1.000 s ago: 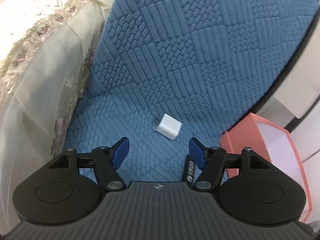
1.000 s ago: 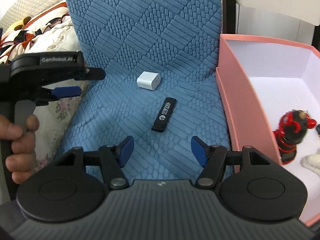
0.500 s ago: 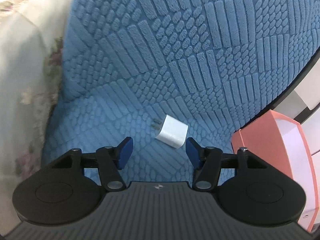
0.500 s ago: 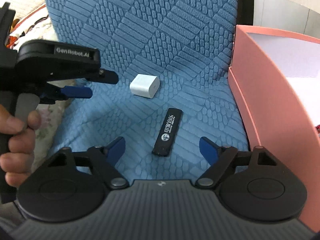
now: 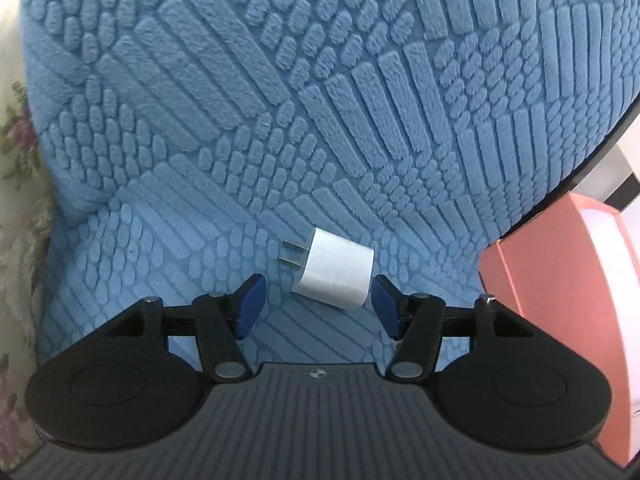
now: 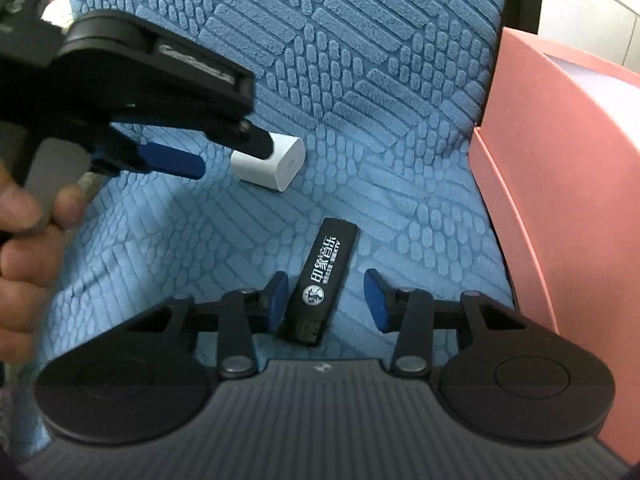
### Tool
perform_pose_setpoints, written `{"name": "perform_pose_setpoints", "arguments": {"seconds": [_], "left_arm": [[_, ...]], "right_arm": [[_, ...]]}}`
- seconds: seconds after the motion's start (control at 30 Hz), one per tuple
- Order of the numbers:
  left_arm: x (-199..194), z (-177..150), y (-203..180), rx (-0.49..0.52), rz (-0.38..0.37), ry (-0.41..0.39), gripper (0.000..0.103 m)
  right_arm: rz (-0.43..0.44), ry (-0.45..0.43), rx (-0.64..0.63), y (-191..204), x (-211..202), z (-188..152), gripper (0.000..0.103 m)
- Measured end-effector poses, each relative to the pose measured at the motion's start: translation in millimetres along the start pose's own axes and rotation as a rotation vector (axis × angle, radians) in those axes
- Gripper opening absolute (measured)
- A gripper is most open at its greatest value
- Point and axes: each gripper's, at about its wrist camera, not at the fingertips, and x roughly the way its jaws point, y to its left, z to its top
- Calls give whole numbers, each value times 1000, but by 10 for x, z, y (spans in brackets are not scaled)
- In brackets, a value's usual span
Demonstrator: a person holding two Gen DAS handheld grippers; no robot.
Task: Organize rigid objects
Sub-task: 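Close left gripper on cube adapter while right gripper grasps USB stick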
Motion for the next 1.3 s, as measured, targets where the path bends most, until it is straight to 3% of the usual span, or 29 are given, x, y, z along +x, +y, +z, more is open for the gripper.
{"name": "perform_pose_setpoints", "arguments": {"seconds": [0.1, 0.33, 0.43, 0.53, 0.87, 1.03, 1.23, 1.3], "left_arm": [[91, 14, -54, 33, 14, 13, 65], [345, -30, -360, 158, 85, 23, 64], [462, -71, -555, 212, 107, 22, 50], [460, -91, -632, 223, 110, 36, 49], [289, -270, -692, 104, 120, 53, 48], [132, -553, -656, 26, 109, 41, 48], [-127, -930, -696, 10, 107, 46, 48], [-221, -1019, -660, 10, 98, 46, 48]], "right_arm": [[-15, 1, -15, 1, 4, 31, 29], [-15, 7, -27, -26, -34, 29, 27], [-15, 15, -34, -30, -63, 31, 27], [-23, 15, -43, -55, -142, 26, 27], [-25, 20, -46, -203, -461, -53, 26], [-6, 22, -57, -257, -641, -151, 25], [22, 37, -67, -273, -845, -341, 24], [33, 41, -62, -299, -928, -412, 19]]}}
